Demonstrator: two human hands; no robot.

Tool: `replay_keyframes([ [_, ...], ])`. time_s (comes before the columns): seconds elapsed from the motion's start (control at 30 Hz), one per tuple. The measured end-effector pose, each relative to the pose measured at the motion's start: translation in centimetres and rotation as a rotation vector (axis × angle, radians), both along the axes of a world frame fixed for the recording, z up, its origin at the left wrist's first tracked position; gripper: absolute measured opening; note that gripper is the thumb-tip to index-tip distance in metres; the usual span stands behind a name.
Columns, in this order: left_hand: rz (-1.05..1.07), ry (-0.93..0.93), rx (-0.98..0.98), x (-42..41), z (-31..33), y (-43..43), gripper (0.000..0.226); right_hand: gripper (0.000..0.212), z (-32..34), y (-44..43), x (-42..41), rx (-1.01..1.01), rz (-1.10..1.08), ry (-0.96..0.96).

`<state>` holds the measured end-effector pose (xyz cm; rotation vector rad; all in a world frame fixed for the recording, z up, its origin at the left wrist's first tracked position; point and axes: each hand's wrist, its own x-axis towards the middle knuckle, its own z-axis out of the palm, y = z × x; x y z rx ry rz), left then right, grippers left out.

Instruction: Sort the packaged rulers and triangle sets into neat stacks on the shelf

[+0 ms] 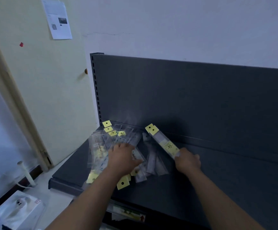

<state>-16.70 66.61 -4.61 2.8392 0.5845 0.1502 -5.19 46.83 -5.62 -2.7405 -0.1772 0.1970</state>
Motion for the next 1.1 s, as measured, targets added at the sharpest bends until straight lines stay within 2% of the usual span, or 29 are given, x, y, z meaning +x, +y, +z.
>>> replay_keyframes([
  [0.07, -0.05, 0.097, 0.044, 0.2, -0.8, -0.3, 0.07, 0.044, -0.1, -0.3, -0.3, -0.017, -0.014, 0.007],
  [0.13, -0.063, 0.115, 0.07, 0.2, -1.4, -0.3, 0.072, 0.049, -0.1, -0.3, -1.0, 0.001, 0.051, -0.092],
  [0.2, -0.054, 0.09, 0.064, 0.0, -1.6, -0.3, 0.072, 0.038, -0.1, 0.5, -1.6, 0.073, 0.201, -0.212],
  [0.27, -0.032, 0.045, 0.038, -0.3, -1.6, -0.1, 0.069, 0.025, 0.1, 2.0, -2.6, 0.123, 0.299, -0.182],
  [0.4, -0.012, -0.01, 0.015, -1.2, -1.7, 0.4, 0.056, 0.065, -0.3, 4.7, -4.2, 0.045, 0.236, -0.053],
  [0.5, -0.02, -0.019, -0.041, -1.8, -1.7, 0.5, 0.057, 0.076, -0.2, 5.5, -3.8, -0.007, 0.173, 0.009],
  [0.63, -0.033, -0.043, -0.078, -2.5, -1.8, 0.5, 0.054, 0.055, 1.5, 5.1, -2.8, -0.059, 0.187, 0.109],
  [0.8, -0.041, -0.035, -0.081, -2.6, -1.7, 0.3, 0.054, 0.056, 2.8, 3.2, -2.4, -0.133, 0.197, 0.306],
  [0.9, -0.05, -0.019, -0.074, -2.5, -1.7, 0.4, 0.055, 0.069, 2.4, 2.6, -2.9, -0.129, 0.184, 0.221],
  [1.03, -0.048, -0.008, -0.077, -2.3, -1.7, 0.4, 0.055, 0.048, 1.8, 2.5, -3.1, -0.086, 0.11, 0.118],
  [1.1, -0.047, -0.013, -0.078, -2.4, -1.6, 0.3, 0.055, 0.047, 2.1, 2.3, -3.3, -0.09, 0.076, 0.057],
])
